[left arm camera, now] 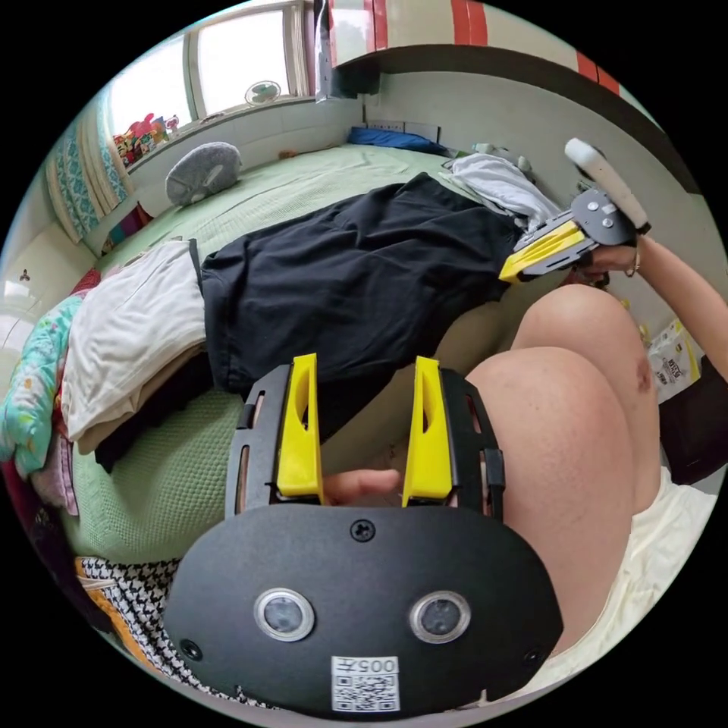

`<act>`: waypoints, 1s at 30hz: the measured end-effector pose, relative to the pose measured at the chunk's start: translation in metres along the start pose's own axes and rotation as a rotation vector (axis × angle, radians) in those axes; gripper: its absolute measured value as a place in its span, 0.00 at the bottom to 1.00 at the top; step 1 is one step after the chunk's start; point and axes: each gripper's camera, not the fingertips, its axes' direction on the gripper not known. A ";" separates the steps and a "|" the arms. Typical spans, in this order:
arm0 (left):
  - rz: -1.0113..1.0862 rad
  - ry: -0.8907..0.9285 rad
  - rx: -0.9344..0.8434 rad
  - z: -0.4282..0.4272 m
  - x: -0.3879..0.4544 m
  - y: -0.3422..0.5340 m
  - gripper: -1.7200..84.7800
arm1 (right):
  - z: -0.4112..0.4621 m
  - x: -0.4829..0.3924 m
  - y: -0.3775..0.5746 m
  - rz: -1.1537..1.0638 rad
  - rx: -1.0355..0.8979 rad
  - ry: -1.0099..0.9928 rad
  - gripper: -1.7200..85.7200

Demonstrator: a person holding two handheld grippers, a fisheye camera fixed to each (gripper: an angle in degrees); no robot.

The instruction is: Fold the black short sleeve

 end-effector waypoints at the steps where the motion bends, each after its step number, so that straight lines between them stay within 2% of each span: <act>1: 0.001 0.004 -0.003 0.003 0.001 -0.002 0.23 | -0.013 0.005 0.001 0.025 0.035 0.008 0.00; 5: 0.015 -0.048 0.013 0.008 0.006 -0.013 0.23 | -0.052 0.021 -0.001 0.088 0.130 -0.030 0.01; 11: -0.006 -0.069 0.024 0.014 0.005 -0.038 0.22 | -0.078 0.031 -0.012 0.106 0.159 0.006 0.01; 15: -0.109 0.018 -0.002 0.028 -0.013 -0.051 0.22 | -0.084 0.031 -0.010 0.117 0.182 -0.008 0.01; 19: -0.202 -0.044 -0.040 0.035 -0.033 -0.065 0.16 | -0.082 0.031 0.001 0.142 0.200 -0.031 0.01; 23: -0.256 -0.022 0.058 0.010 -0.049 -0.085 0.05 | -0.071 0.035 0.013 0.180 0.192 -0.030 0.01; 30: -0.151 -0.046 0.102 -0.040 -0.060 -0.158 0.03 | -0.046 0.040 0.019 0.249 0.228 -0.144 0.01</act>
